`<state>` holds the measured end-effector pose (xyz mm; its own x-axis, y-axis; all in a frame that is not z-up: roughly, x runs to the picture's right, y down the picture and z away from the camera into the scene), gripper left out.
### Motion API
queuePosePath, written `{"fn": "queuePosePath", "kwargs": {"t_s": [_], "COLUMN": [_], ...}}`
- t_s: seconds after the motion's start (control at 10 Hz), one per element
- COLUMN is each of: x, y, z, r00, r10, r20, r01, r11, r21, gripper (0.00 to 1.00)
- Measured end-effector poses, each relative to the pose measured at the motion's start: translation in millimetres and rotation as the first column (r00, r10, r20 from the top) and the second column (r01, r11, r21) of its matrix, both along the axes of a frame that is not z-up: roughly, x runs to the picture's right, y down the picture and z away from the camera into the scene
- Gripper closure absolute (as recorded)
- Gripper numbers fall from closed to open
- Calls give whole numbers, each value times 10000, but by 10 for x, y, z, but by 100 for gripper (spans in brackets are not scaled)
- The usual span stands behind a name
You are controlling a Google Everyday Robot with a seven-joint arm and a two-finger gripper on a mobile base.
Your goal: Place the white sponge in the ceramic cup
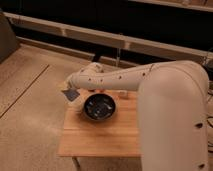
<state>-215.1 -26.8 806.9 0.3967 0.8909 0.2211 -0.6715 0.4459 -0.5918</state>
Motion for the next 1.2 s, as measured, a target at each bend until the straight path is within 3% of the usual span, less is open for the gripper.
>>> {"fn": "queuePosePath", "kwargs": {"t_s": [0.5,1.2], "x": [43,24], "y": [37,143], "z": [42,81], "r00": [9997,9995], "r10": [223,-268], "r20": [92,173], "r01": [-221,271], "r11": [9996,9995], "r21": [-173,-173], "gripper": [82,82]}}
